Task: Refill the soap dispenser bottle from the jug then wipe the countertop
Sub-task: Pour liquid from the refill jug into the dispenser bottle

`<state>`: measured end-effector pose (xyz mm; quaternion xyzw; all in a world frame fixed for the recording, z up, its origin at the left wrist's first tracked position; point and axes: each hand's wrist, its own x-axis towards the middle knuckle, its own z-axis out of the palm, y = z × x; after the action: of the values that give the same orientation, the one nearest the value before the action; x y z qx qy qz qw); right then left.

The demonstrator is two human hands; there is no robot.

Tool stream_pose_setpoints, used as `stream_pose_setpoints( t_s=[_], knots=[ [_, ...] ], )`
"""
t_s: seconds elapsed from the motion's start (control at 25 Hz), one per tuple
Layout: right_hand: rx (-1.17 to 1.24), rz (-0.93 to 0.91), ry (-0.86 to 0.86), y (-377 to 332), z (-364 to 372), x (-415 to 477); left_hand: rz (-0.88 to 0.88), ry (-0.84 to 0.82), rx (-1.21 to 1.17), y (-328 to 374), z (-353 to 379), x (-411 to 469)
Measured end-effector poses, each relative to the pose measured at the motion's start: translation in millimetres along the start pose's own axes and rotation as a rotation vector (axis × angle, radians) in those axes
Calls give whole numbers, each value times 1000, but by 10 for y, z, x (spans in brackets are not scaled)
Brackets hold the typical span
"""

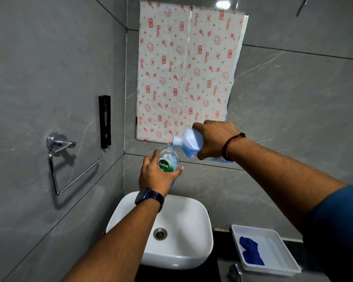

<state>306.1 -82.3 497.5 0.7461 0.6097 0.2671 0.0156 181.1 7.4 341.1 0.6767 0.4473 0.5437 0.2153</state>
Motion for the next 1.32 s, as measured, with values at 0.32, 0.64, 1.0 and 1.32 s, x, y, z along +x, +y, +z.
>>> stream_pose_setpoints(
  t_s=[0.32,0.64,1.0,1.32],
  knots=[
    [-5,-5,4,15,2,4,3,5,-8,4,13,3],
    [1,-10,7,11,25,18,4,7,-4,-23,29,11],
    [-3,-5,16,27,45,29,-1,9,13,-21,34,16],
    [2,-10,4,30,19,11,3,-1,10,-8,31,11]
  ],
)
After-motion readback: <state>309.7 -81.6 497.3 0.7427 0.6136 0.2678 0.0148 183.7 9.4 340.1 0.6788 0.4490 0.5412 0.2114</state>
